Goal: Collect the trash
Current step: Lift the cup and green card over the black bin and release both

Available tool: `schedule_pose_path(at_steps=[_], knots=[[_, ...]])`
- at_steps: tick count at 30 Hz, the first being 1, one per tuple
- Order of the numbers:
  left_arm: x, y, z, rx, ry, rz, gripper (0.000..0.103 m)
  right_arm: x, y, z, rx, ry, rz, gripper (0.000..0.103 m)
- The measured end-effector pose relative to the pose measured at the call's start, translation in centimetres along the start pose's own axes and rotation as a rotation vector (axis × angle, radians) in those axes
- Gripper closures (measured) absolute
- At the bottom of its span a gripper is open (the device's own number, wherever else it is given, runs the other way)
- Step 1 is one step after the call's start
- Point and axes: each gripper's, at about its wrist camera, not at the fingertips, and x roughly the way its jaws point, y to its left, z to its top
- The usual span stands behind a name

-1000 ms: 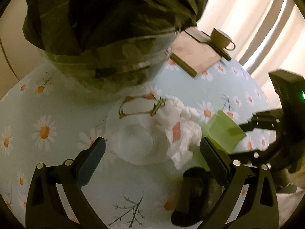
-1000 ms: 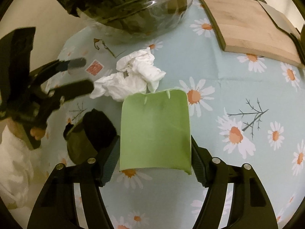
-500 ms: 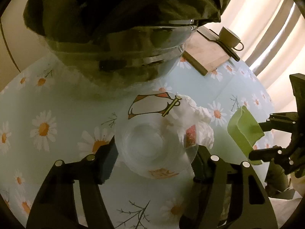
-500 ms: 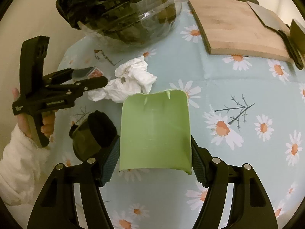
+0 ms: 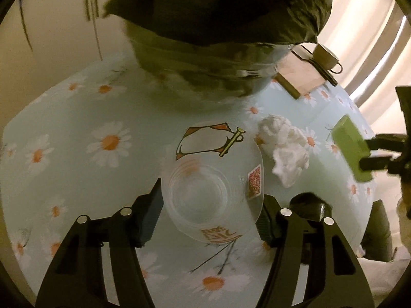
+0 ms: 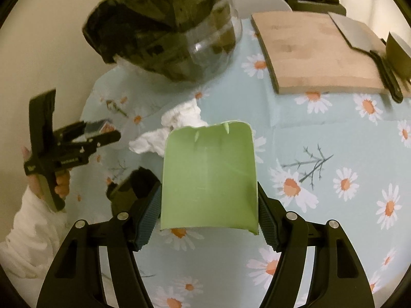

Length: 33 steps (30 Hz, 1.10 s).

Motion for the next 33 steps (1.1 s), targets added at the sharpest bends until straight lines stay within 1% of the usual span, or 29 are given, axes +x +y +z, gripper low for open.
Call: schedule_pose_path(at_steps=[6, 8, 9, 10, 15, 19, 22, 23, 25, 26, 31, 33], knots=[[-2.9, 1.6, -0.6, -0.01, -0.005, 0.029, 0.039, -2.8, 0.2, 1.6, 0.009, -0.072, 0.011, 0.039], [-4.4, 1.9, -0.4, 0.005, -0.023, 0.072, 0.039, -3.9, 0.1, 2.3, 0.028, -0.099, 0.042, 0.039], [-5.2, 2.1, -0.2, 0.009, -0.032, 0.088, 0.039, -4.2, 0.1, 2.7, 0.034, -0.105, 0.044, 0.039], [-5.8, 2.2, -0.1, 0.008, -0.039, 0.09, 0.039, -4.8, 0.0, 2.9, 0.038, -0.115, 0.044, 0.039], [-8.5, 2.6, 1.5, 0.021, -0.088, 0.127, 0.039, -7.0, 0.4, 5.1, 0.018, -0.17, 0.045, 0.039], [-10.0, 2.4, 3.1, 0.058, -0.112, 0.154, 0.039, -8.5, 1.1, 6.7, -0.001, -0.217, 0.046, 0.039], [-11.0, 2.3, 4.5, 0.074, -0.128, 0.135, 0.039, -9.7, 1.6, 8.1, -0.013, -0.239, 0.037, 0.039], [-11.4, 2.2, 4.9, 0.084, -0.143, 0.134, 0.039, -10.2, 1.9, 8.6, -0.017, -0.254, 0.028, 0.039], [-12.4, 1.9, 5.9, 0.102, -0.181, 0.101, 0.039, -11.0, 2.2, 9.4, -0.023, -0.275, 0.039, 0.039], [-12.8, 1.9, 6.4, 0.111, -0.195, 0.096, 0.039, -11.3, 2.4, 9.8, -0.027, -0.285, 0.044, 0.039], [-14.1, 1.2, 9.7, 0.165, -0.239, 0.113, 0.039, -12.5, 4.2, 12.4, -0.073, -0.323, 0.053, 0.039], [-14.3, 1.0, 11.0, 0.185, -0.247, 0.104, 0.039, -12.7, 4.9, 13.4, -0.085, -0.338, 0.066, 0.039]])
